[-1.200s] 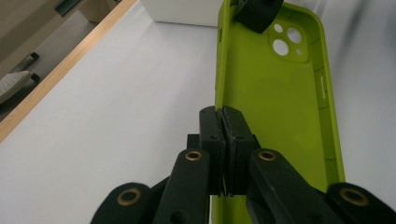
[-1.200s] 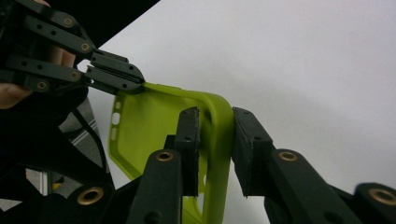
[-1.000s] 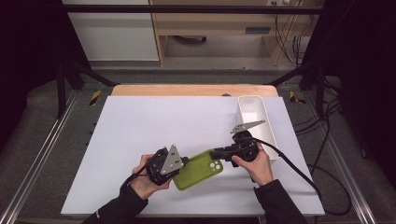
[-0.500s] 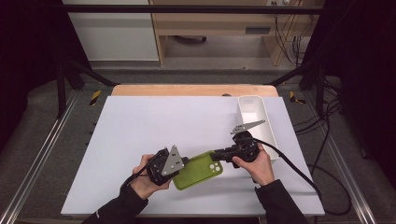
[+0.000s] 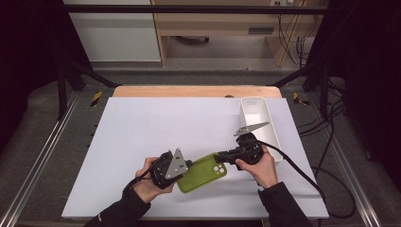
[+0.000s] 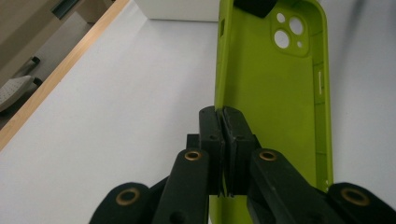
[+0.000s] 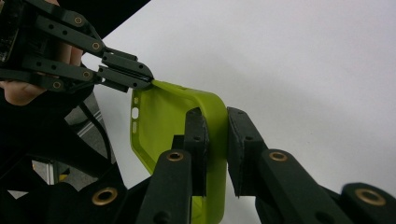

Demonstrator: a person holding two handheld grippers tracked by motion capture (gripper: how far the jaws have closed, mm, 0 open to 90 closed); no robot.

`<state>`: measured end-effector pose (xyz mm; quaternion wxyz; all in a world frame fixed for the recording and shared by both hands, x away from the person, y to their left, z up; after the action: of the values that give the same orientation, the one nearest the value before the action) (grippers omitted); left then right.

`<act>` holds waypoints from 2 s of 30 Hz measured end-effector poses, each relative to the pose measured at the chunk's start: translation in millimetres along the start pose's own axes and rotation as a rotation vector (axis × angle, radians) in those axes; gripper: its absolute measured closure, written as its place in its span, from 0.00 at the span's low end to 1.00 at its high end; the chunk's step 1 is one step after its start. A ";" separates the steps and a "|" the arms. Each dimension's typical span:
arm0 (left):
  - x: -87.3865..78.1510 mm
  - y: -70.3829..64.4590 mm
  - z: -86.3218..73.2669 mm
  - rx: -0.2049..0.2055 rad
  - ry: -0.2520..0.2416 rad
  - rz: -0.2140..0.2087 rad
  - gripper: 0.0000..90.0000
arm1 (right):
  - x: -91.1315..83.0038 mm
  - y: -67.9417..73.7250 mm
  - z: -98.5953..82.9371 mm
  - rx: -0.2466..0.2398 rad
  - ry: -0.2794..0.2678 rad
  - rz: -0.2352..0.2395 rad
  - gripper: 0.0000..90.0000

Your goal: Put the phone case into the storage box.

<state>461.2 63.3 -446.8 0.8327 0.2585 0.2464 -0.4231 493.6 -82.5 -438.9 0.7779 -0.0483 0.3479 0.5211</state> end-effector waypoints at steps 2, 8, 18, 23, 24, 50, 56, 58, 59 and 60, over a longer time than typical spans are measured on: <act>0.4 0.0 -0.1 -0.001 0.001 -0.001 0.97 | -0.1 0.1 0.1 -0.001 -0.001 -0.003 0.89; 2.5 -0.5 -0.4 -0.006 0.001 -0.001 0.96 | -1.1 0.8 0.7 0.001 -0.005 -0.009 0.89; 5.8 0.6 -0.5 -0.044 -0.016 -0.027 0.87 | -2.2 -0.9 1.8 -0.008 -0.017 -0.029 0.89; 3.6 6.0 3.8 -0.091 -0.066 -0.034 0.69 | -5.0 -2.8 2.9 -0.019 -0.028 -0.051 0.89; 3.1 7.5 5.0 -0.106 -0.082 -0.034 0.64 | -5.5 -3.3 3.1 -0.022 -0.031 -0.056 0.89; -20.9 69.2 -4.7 -0.473 -0.320 -0.065 0.07 | -29.7 -13.6 8.6 -0.106 -0.092 -0.207 0.89; -24.4 75.1 -11.6 -0.489 -0.326 -0.051 0.06 | -36.5 -13.8 10.4 -0.118 -0.109 -0.223 0.89; -25.2 76.7 -13.6 -0.491 -0.329 -0.044 0.05 | -38.5 -14.1 11.3 -0.126 -0.115 -0.236 0.89; -25.5 77.2 -15.0 -0.492 -0.330 -0.040 0.05 | -39.4 -14.2 11.4 -0.130 -0.115 -0.241 0.89; -25.5 77.3 -17.2 -0.496 -0.330 -0.041 0.05 | -40.5 -14.4 11.6 -0.137 -0.117 -0.246 0.89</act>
<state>509.0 128.3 -426.4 0.8905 -0.0300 0.2087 -0.4031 502.7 -115.4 -410.4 0.8496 -0.1130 0.2570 0.4464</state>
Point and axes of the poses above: each handheld gripper's, and its own axes: x roughly forward along the jaws, z roughly out of its top, y roughly to its left, the point moved 9 cm from there along x, roughly forward along the jaws, and after that the axes turned 8 degrees about -x, right-handed, at the moved point
